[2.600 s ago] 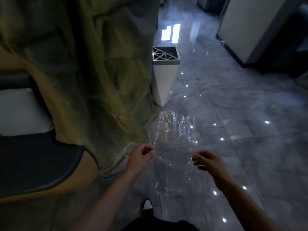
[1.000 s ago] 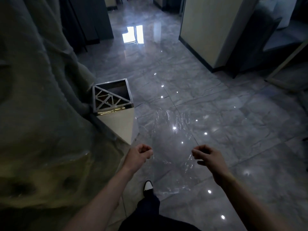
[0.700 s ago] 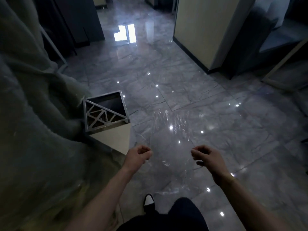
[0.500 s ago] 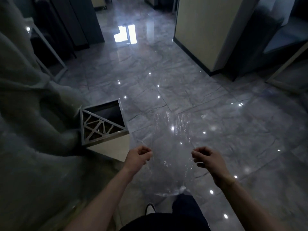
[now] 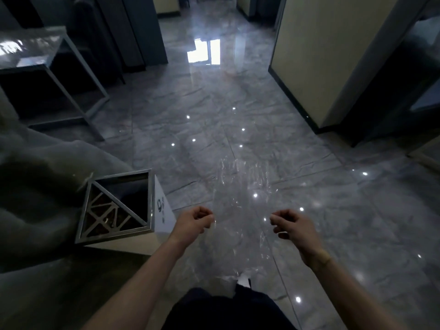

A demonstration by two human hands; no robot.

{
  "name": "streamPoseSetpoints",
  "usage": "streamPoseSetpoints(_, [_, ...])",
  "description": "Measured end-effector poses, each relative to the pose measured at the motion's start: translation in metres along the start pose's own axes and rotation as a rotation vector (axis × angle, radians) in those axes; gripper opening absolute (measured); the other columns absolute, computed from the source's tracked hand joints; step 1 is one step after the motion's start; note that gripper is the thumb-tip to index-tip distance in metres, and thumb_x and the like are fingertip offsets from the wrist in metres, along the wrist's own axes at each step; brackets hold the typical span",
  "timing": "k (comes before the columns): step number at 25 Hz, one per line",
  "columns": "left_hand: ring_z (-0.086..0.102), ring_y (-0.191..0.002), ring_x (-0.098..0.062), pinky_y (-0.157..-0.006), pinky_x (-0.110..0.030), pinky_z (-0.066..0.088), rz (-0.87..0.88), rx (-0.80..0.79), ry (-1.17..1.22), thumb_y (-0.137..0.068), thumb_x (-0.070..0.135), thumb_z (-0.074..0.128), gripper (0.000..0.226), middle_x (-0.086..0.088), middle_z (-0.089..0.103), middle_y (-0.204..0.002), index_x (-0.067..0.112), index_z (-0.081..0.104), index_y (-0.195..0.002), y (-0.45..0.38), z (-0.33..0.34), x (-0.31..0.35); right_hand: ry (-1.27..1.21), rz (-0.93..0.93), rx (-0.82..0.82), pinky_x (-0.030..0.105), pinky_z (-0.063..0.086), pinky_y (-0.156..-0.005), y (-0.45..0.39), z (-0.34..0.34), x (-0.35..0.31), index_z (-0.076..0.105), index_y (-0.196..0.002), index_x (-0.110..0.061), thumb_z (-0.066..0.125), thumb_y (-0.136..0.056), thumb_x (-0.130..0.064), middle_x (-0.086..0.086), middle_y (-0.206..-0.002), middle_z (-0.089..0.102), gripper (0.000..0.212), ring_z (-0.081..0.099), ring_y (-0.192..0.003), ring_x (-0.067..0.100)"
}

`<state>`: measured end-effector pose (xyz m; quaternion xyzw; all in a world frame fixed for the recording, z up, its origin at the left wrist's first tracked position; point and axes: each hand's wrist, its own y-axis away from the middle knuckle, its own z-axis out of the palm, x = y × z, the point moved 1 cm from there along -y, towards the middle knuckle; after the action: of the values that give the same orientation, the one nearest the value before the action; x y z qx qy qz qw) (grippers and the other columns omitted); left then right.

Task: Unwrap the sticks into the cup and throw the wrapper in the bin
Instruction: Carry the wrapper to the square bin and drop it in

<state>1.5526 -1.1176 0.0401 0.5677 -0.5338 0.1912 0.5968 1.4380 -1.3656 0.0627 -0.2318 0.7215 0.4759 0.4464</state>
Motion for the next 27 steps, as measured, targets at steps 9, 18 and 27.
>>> streamPoseSetpoints(9, [0.067,-0.072,-0.012,-0.07,-0.028,0.053,-0.02,0.129,0.089,-0.087,0.018,0.07,0.003,0.0,0.073,-0.081,0.018,0.07,-0.089,-0.063,0.001,0.026,0.021,0.018,-0.123,0.025,0.053,-0.062,-0.1,0.005,-0.052,0.07,-0.091,-0.011,0.069,-0.085,-0.017,0.005,-0.08,0.072,0.009,0.064,-0.066,0.013])
streamPoseSetpoints(18, [0.065,-0.059,-0.011,-0.061,-0.025,0.052,-0.092,0.324,0.306,-0.088,0.009,0.068,0.007,-0.002,0.07,-0.075,0.007,0.069,-0.094,-0.143,-0.057,0.03,0.166,0.038,-0.342,0.026,0.053,-0.065,-0.209,0.093,-0.118,0.069,-0.1,-0.018,0.07,-0.084,-0.02,0.004,-0.091,0.072,0.016,0.066,-0.077,0.016])
streamPoseSetpoints(27, [0.065,-0.054,-0.01,-0.057,-0.025,0.05,-0.222,0.634,0.527,-0.089,0.008,0.066,0.007,0.0,0.07,-0.069,0.014,0.067,-0.085,-0.143,-0.145,-0.016,0.435,0.067,-0.777,0.029,0.053,-0.069,-0.263,0.253,-0.163,0.064,-0.111,-0.02,0.063,-0.088,-0.012,0.008,-0.101,0.07,0.024,0.066,-0.085,0.021])
